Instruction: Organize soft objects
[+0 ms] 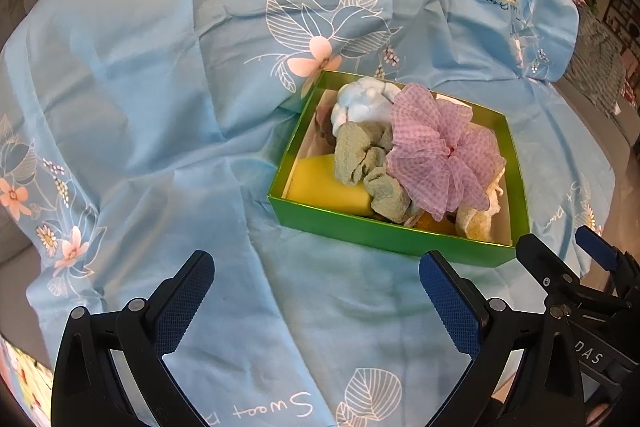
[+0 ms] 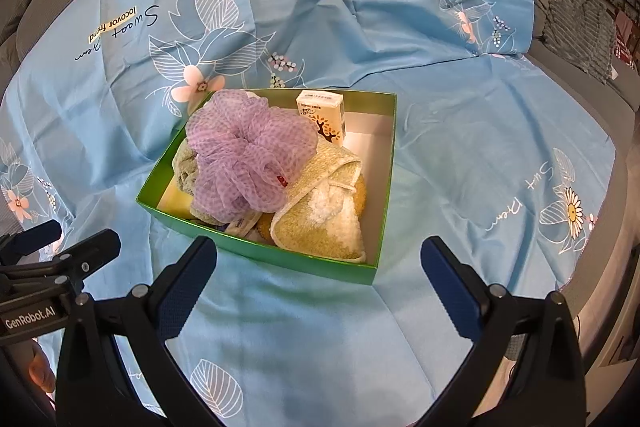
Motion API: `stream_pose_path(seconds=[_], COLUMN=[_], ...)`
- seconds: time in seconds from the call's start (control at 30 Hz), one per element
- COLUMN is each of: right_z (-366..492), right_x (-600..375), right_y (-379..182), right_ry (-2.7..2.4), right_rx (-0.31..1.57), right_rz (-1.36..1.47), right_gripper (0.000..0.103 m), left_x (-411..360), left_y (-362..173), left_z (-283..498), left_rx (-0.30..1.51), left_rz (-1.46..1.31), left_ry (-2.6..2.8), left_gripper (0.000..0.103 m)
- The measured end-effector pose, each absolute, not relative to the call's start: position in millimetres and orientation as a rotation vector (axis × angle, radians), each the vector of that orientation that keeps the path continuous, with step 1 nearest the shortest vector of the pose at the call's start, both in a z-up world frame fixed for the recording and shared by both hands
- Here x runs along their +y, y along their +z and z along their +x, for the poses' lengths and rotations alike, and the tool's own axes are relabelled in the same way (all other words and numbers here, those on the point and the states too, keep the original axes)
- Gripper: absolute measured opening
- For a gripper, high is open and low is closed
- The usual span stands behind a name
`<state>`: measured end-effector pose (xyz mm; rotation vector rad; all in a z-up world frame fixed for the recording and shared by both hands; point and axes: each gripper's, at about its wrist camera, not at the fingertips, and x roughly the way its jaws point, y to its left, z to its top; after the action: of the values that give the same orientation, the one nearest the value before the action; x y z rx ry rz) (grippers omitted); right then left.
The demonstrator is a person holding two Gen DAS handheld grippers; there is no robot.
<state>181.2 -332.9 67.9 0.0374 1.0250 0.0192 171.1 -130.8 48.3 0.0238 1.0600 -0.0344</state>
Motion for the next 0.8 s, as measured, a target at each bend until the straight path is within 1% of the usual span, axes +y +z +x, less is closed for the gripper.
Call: stream_pose_path(seconds=[0.8], right_z=[192], right_x=[-339], right_y=[61], right_ry=[0.025], right_rx=[1.035], right_rz=[0.032], right_gripper=[0.102], left_x=[-130], left_y=[36], left_z=[182], left_rx=[1.083], left_rz=[0.017], left_ry=[-0.04], left_gripper=[0.102])
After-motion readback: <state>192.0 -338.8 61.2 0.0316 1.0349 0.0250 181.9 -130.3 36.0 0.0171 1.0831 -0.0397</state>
